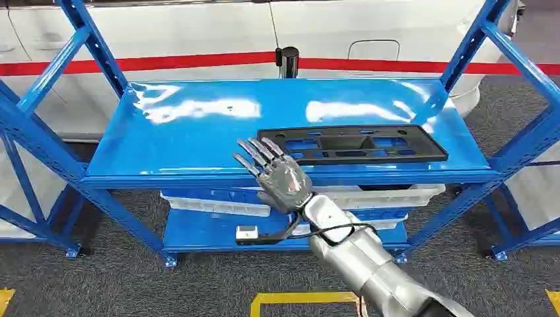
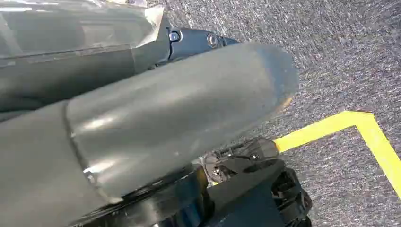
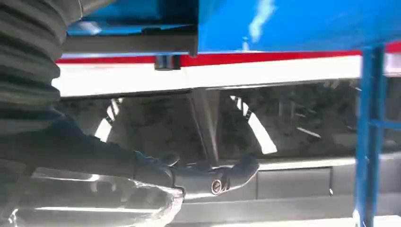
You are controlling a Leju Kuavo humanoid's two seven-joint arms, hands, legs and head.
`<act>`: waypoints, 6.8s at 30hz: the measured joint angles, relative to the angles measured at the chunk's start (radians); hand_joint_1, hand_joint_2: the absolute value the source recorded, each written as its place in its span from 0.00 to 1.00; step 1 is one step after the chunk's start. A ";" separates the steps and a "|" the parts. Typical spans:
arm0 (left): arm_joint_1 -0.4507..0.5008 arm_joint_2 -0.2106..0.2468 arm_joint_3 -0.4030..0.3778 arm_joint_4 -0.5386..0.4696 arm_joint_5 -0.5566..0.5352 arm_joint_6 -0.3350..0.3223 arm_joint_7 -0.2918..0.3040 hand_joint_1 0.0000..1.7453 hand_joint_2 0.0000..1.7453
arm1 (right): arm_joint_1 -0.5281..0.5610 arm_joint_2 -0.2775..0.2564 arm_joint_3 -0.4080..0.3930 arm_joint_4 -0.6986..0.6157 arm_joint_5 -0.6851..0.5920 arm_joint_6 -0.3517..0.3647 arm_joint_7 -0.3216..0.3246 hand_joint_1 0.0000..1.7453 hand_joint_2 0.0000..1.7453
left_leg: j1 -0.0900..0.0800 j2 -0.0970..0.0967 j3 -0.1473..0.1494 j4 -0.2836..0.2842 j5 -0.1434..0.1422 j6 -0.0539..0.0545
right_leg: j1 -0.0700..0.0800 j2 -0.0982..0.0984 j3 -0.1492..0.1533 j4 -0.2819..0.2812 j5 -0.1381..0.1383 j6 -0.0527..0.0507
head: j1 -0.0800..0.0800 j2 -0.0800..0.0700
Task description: Take the parts from the cabinet and place them on the table.
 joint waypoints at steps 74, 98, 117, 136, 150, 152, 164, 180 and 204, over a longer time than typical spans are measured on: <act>-0.009 -0.008 0.136 0.005 -0.027 0.111 -0.103 0.00 1.00 | -0.155 -0.033 -0.242 0.173 0.025 -0.097 0.007 1.00 1.00 | -0.001 -0.001 -0.012 0.011 -0.002 0.004 | -0.016 0.000 -0.005 -0.002 0.005 0.007 | 0.000 0.000; -0.013 -0.018 0.094 0.006 -0.076 0.128 -0.093 0.00 1.00 | -0.085 -0.034 -0.288 0.167 0.077 -0.098 0.029 1.00 1.00 | 0.027 0.012 -0.171 0.341 -0.154 -0.028 | -0.006 -0.015 -0.079 0.045 0.028 -0.033 | -0.004 0.000; -0.020 -0.022 0.095 0.006 -0.080 0.142 -0.094 0.00 1.00 | -0.083 -0.019 -0.316 0.164 0.113 -0.099 0.065 1.00 1.00 | 0.009 0.024 -0.111 -0.003 0.095 0.021 | -0.018 -0.019 -0.042 0.175 -0.011 0.044 | 0.000 0.000; -0.019 -0.015 0.095 0.008 -0.090 0.141 -0.100 0.00 1.00 | -0.070 -0.019 -0.340 0.125 0.114 -0.100 0.073 1.00 1.00 | 0.013 -0.005 0.025 0.025 -0.053 -0.010 | -0.016 -0.023 -0.097 0.019 0.084 0.021 | -0.006 0.000; -0.018 -0.020 0.096 0.008 -0.084 0.142 -0.105 0.00 1.00 | -0.067 -0.027 -0.355 0.108 0.107 -0.100 0.068 1.00 1.00 | -0.018 0.012 -0.151 0.015 0.131 0.031 | 0.022 -0.023 0.097 -0.008 -0.096 -0.008 | -0.003 0.000; -0.018 -0.020 0.096 0.008 -0.084 0.141 -0.106 0.00 1.00 | -0.070 -0.027 -0.357 0.108 0.107 -0.100 0.068 1.00 1.00 | -0.011 0.013 -0.152 0.000 0.156 0.021 | 0.024 -0.022 0.078 -0.009 -0.080 -0.016 | -0.002 0.000; -0.015 -0.013 0.097 0.009 -0.085 0.132 -0.105 0.00 1.00 | -0.059 -0.032 -0.363 0.107 0.106 -0.099 0.070 1.00 1.00 | 0.036 -0.003 0.012 0.032 -0.021 -0.054 | -0.017 -0.030 -0.069 -0.003 0.059 -0.002 | -0.009 0.000; -0.021 -0.016 0.102 0.009 -0.082 0.125 -0.105 0.00 1.00 | -0.072 -0.040 -0.383 0.108 0.084 -0.074 0.035 1.00 1.00 | 0.028 0.010 -0.125 0.019 0.093 -0.014 | -0.008 -0.015 0.043 0.022 -0.063 0.052 | 0.021 0.000; -0.026 -0.013 0.129 0.008 -0.078 0.120 -0.114 0.00 1.00 | -0.106 -0.061 -0.428 0.152 0.058 -0.082 0.025 1.00 1.00 | -0.012 0.017 -0.014 -0.046 0.054 0.055 | 0.000 -0.020 -0.182 0.235 -0.079 -0.021 | 0.006 0.000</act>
